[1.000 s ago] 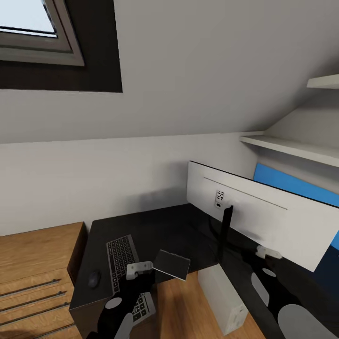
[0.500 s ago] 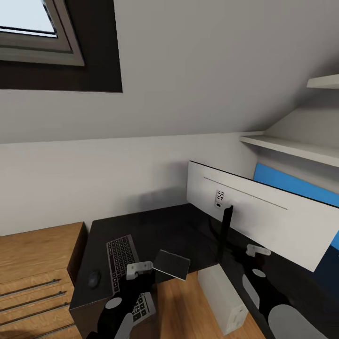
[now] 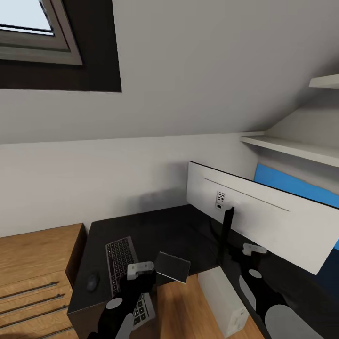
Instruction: In the bedroom, organize the workspace by keeping the computer under the desk, ensuring the monitor is on the desk, placing the keyboard on the desk next to the monitor, placing the mouse on the desk next to the keyboard, moving the folder from the swivel chair onto the desk next to the mouse, stacking the notebook on top of the folder with the pen on top of the notebook, and positioning the swivel chair next to the desk.
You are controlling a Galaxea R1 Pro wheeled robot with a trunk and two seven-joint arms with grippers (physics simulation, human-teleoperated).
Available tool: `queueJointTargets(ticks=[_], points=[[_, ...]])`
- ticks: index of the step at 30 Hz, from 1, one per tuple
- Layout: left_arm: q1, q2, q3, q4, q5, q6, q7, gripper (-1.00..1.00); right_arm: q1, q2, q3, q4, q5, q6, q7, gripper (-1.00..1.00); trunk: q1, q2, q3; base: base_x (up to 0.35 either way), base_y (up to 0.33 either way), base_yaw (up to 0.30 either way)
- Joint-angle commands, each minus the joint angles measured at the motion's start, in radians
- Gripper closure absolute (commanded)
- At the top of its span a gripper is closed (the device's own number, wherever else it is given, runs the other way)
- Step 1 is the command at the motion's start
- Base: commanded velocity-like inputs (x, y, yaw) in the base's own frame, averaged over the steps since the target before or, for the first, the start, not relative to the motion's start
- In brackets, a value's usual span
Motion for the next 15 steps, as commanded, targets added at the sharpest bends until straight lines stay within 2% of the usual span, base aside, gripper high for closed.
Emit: queueJointTargets(ticks=[1, 5, 11, 13, 15], points=[[-0.001, 0.000, -0.007, -0.001, 0.011, 0.002, 0.009, -1.00, -0.001, 0.001, 0.000, 0.001, -0.002, -0.007, -0.001, -1.00, 0.001, -0.001, -0.001, 0.243, 0.000, 0.000], [-0.001, 0.001, -0.016, -0.001, 0.010, 0.002, 0.010, -1.00, -0.001, 0.002, 0.000, 0.002, -0.001, -0.011, -0.001, -1.00, 0.001, -0.001, -0.001, 0.213, 0.000, 0.000], [-0.001, 0.001, -0.018, -0.001, 0.010, 0.002, 0.010, -1.00, -0.001, 0.005, 0.001, 0.015, 0.013, -0.013, -0.001, -1.00, 0.001, -0.001, -0.001, 0.046, 0.000, 0.000], [-0.001, 0.001, -0.019, -0.001, 0.010, 0.001, 0.009, -1.00, -0.001, 0.012, 0.001, 0.022, 0.064, -0.015, -0.001, -1.00, 0.001, -0.001, -0.001, 0.077, 0.074, 0.000], [-0.001, 0.001, -0.019, -0.001, 0.010, 0.001, 0.009, -1.00, -0.001, 0.014, 0.000, 0.023, 0.069, -0.015, -0.001, -1.00, 0.001, -0.001, -0.001, 0.116, 0.111, 0.000]])
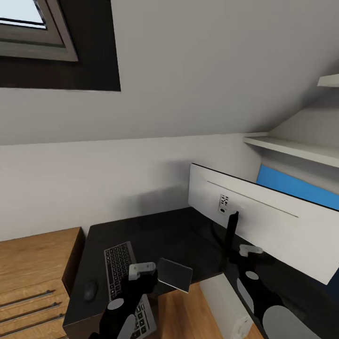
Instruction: In the bedroom, organize the workspace by keeping the computer under the desk, ensuring the monitor is on the desk, placing the keyboard on the desk next to the monitor, placing the mouse on the desk next to the keyboard, moving the folder from the swivel chair onto the desk next to the mouse, stacking the notebook on top of the folder with the pen on top of the notebook, and positioning the swivel chair next to the desk.
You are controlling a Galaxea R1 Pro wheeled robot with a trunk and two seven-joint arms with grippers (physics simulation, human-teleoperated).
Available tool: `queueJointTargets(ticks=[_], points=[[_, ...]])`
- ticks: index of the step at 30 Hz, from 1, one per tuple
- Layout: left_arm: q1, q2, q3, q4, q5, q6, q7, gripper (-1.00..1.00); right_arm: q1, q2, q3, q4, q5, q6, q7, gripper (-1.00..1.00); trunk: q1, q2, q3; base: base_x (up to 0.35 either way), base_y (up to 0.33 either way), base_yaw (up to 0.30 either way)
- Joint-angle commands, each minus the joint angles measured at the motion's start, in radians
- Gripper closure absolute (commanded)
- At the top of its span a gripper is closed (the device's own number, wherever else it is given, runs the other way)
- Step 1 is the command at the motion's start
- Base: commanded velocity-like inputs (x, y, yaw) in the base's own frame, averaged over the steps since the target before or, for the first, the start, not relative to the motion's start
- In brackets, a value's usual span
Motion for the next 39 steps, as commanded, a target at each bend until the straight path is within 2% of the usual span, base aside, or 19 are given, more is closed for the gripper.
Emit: queueJointTargets(ticks=[1, 22, 39], points=[[-0.001, 0.000, -0.002, -0.001, 0.010, 0.002, 0.009, -1.00, -0.001, 0.001, -0.003, 0.002, 0.007, -0.004, -0.001, -1.00, 0.001, -0.001, -0.001, 0.070, 0.067, 0.000], [-0.001, 0.000, -0.003, -0.001, 0.010, 0.002, 0.009, -1.00, -0.001, 0.003, -0.003, 0.003, 0.014, -0.002, -0.004, -1.00, 0.001, -0.001, -0.001, 0.052, 0.010, 0.000], [-0.001, 0.000, -0.003, -0.001, 0.010, 0.002, 0.009, -1.00, -0.001, 0.003, -0.003, 0.003, 0.014, -0.001, -0.005, -1.00, 0.001, -0.001, -0.001, 0.139, 0.000, 0.000]])
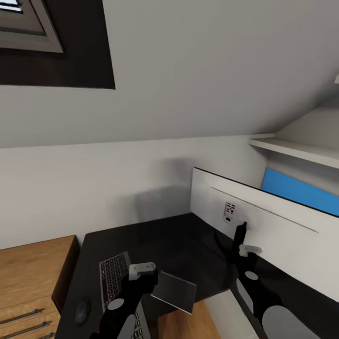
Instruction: In the bedroom, organize the workspace by keeping the computer under the desk, ensuring the monitor is on the desk, placing the keyboard on the desk next to the monitor, placing the mouse on the desk next to the keyboard, moving the folder from the swivel chair onto the desk next to the mouse, stacking the notebook on top of the folder with the pen on top of the notebook, and positioning the swivel chair next to the desk.
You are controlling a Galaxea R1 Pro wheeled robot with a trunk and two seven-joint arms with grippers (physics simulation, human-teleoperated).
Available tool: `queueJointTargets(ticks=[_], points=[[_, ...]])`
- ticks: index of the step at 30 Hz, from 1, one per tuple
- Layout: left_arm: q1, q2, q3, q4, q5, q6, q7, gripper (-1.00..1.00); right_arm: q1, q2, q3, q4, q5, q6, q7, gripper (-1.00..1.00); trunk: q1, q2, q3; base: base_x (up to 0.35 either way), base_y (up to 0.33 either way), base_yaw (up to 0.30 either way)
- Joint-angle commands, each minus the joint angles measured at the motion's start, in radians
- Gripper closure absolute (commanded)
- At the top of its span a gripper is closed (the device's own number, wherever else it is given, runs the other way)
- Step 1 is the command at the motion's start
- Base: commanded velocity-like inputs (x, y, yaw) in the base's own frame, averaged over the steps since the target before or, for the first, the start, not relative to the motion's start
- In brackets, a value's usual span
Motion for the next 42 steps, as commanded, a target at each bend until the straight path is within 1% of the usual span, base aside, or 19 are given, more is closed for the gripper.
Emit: queueJointTargets(ticks=[1, 7, 30, 31, 42], points=[[-0.001, 0.000, -0.002, -0.001, 0.010, 0.002, 0.009, -1.00, -0.001, 0.000, -0.003, 0.001, 0.004, -0.003, -0.001, -1.00, 0.001, -0.001, -0.001, 0.244, 0.000, 0.000], [-0.001, 0.000, -0.002, -0.001, 0.010, 0.002, 0.009, -1.00, -0.001, 0.000, -0.003, 0.001, 0.004, -0.003, -0.001, -1.00, 0.001, -0.001, -0.001, 0.172, 0.000, 0.000], [-0.001, 0.000, -0.009, -0.001, 0.010, 0.002, 0.011, -1.00, -0.001, 0.000, -0.004, 0.000, 0.005, -0.002, -0.005, -1.00, 0.001, -0.001, -0.001, 0.043, 0.000, 0.000], [-0.001, 0.000, -0.009, -0.001, 0.010, 0.002, 0.011, -1.00, -0.001, 0.000, -0.004, 0.000, 0.005, -0.001, -0.005, 1.00, 0.001, -0.001, -0.001, 0.003, 0.000, 0.000], [-0.001, 0.000, -0.009, -0.001, 0.010, 0.002, 0.011, -1.00, -0.001, 0.000, -0.006, -0.002, 0.004, -0.002, -0.004, 1.00, 0.001, -0.001, -0.001, 0.000, 0.000, 0.000]])
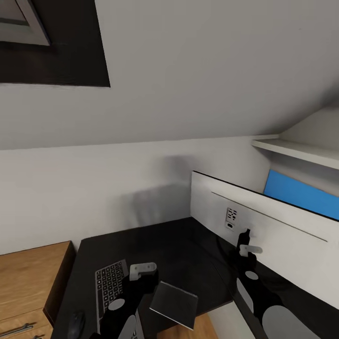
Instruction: In the bedroom, organize the workspace by keeping the computer under the desk, ensuring the monitor is on the desk, placing the keyboard on the desk next to the monitor, placing the mouse on the desk next to the keyboard, moving the folder from the swivel chair onto the desk next to the mouse, stacking the notebook on top of the folder with the pen on top of the notebook, and positioning the swivel chair next to the desk.
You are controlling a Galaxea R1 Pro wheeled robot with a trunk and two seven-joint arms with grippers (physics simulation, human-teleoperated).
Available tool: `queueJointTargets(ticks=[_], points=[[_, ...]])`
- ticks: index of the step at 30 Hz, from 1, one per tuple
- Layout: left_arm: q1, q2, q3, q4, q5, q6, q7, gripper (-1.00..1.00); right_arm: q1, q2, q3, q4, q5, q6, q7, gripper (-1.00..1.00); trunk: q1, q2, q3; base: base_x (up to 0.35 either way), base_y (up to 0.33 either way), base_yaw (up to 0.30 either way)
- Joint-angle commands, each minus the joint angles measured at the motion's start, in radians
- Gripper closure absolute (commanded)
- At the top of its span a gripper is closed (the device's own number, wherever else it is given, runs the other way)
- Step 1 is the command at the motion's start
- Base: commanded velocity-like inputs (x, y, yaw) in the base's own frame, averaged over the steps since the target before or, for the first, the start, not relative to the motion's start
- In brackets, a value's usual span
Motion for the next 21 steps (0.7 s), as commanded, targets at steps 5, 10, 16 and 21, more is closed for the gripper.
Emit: queueJointTargets(ticks=[5, 10, 16, 21], points=[[-0.001, 0.000, -0.002, -0.001, 0.011, 0.002, 0.009, -1.00, -0.001, 0.000, -0.001, 0.000, 0.005, -0.004, 0.004, 1.00, 0.000, -0.001, -0.001, 0.000, 0.000, 0.000], [-0.001, 0.000, -0.002, -0.001, 0.011, 0.002, 0.009, -1.00, -0.001, 0.000, -0.001, -0.002, 0.005, -0.004, 0.005, 1.00, 0.000, -0.001, -0.001, 0.000, 0.000, 0.000], [-0.001, 0.000, -0.002, -0.001, 0.010, 0.002, 0.009, -1.00, -0.001, -0.001, -0.001, -0.003, 0.005, -0.004, 0.005, 1.00, 0.000, -0.001, -0.001, -0.207, 0.000, 0.000], [-0.001, 0.000, -0.002, -0.001, 0.010, 0.002, 0.009, -1.00, -0.001, -0.001, -0.001, -0.003, 0.005, -0.004, 0.005, 1.00, 0.000, -0.001, -0.001, -0.334, 0.000, 0.000]])
